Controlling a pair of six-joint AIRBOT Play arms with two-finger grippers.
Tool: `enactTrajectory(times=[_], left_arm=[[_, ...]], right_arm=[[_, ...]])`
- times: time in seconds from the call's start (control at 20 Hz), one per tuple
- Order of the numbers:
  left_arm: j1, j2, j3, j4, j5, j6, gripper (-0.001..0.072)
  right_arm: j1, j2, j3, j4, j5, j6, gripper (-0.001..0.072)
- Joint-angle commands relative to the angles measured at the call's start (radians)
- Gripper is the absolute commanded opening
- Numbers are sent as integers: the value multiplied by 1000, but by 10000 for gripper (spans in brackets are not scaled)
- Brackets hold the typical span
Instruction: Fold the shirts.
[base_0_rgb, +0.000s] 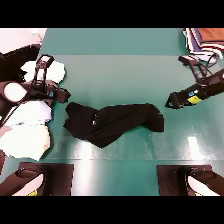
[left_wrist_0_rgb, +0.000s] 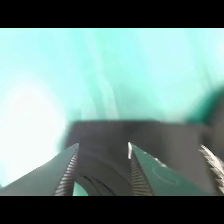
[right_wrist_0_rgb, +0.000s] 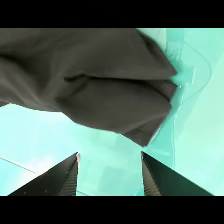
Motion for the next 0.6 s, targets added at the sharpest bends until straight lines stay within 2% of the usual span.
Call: enactTrajectory(times=[0.0,0.15,0.4,0.5,0.55], left_arm=[[95,-209,58,-87,-9,-34,398],[131,-349,97,-188,-93,67,398],[128,-426,111,-207,-154,71,397],[128,-426,111,-207,-164,119,395],[128,-426,111,-207,-164,123,328]], right_arm=[[-43,19,-1,0,35,2,459],[-74,19,-1,0,37,2,458],[-167,13,-50,2,49,2,459],[-203,13,-111,2,39,2,459],[-221,13,-143,3,23,2,461]])
